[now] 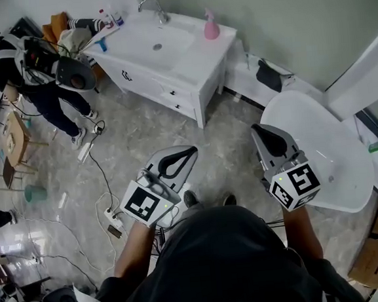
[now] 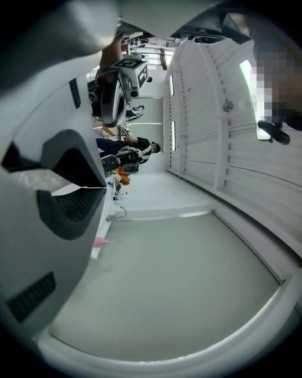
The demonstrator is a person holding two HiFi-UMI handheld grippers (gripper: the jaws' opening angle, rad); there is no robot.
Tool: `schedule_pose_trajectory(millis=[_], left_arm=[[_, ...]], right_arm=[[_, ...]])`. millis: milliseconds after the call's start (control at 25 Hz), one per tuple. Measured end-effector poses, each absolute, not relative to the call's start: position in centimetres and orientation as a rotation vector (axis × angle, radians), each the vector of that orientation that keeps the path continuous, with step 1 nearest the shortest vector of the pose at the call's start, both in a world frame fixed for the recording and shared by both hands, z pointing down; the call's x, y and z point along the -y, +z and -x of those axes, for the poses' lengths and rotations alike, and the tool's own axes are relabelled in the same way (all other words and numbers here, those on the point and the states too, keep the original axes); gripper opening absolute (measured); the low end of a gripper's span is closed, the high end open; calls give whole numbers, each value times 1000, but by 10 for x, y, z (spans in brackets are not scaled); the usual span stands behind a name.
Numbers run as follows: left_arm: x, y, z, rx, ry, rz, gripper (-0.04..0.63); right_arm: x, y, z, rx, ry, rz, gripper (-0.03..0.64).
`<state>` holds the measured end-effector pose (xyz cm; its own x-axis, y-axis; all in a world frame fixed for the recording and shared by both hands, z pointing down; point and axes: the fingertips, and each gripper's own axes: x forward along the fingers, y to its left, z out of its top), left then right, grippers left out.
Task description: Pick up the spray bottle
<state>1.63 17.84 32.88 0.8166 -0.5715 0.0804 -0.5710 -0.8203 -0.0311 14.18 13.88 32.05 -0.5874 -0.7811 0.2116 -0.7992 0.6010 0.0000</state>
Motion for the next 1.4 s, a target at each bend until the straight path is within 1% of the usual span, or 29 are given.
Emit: schedule_pose_trajectory(millis=[800,1400], left_arm=[[-134,333,82,-857,-39,3003,3],[-90,346,72,-1003,-83,3018,4]], right_arm=[[-109,323,-45,2557,97,-1371,11],[-53,329,-50,2604,133,-1227,11]])
